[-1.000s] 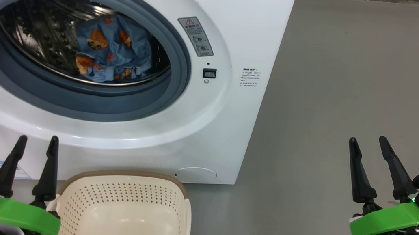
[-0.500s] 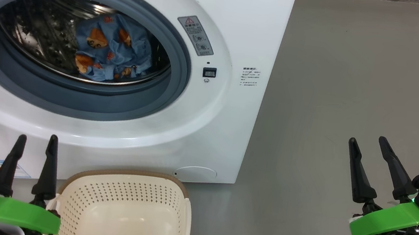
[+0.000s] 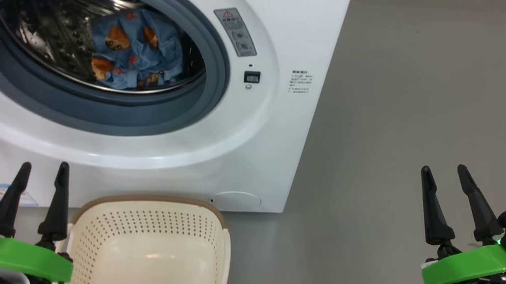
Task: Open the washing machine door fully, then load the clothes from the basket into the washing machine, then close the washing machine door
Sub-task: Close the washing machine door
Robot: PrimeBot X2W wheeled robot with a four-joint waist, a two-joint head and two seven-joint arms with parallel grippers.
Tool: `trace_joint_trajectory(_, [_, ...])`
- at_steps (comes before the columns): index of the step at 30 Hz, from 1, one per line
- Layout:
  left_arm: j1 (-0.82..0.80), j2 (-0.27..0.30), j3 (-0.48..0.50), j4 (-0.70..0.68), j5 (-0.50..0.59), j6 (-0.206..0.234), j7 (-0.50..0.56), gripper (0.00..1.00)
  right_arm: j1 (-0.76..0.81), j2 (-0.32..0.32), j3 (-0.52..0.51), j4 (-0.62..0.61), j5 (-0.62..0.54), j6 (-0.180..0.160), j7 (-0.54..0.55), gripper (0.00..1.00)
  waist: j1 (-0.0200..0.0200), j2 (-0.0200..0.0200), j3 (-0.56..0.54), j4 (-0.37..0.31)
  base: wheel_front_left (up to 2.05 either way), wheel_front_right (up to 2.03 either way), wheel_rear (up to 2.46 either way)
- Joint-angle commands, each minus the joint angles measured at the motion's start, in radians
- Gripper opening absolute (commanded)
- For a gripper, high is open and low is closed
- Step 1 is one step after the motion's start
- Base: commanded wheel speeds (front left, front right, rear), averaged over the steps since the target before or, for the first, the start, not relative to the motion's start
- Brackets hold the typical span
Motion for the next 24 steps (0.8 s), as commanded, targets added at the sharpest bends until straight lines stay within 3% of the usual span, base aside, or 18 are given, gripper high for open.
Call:
trace_joint_trajectory(1, [-0.042, 0.025, 0.041, -0.018, 0.012, -0.003, -0.006, 1.00, -0.005, -0.011, 0.013, -0.021, 0.013, 0.005, -0.008, 1.00, -0.0001, -0.0001, 0.000, 0.000, -1.55, 1.55, 0.00])
trace_joint_trajectory(12, [-0.043, 0.025, 0.041, -0.013, 0.014, -0.006, -0.006, 1.00, -0.003, -0.007, 0.010, -0.019, 0.012, 0.005, -0.008, 1.00, -0.0001, -0.0001, -0.002, 0.000, -1.35, 1.35, 0.00])
trace_joint_trajectory(24, [-0.040, 0.022, 0.043, -0.013, 0.018, -0.005, -0.006, 1.00, 0.000, -0.007, 0.009, -0.016, 0.014, 0.005, -0.008, 1.00, -0.0001, -0.0001, -0.005, -0.001, -0.13, 0.13, 0.00])
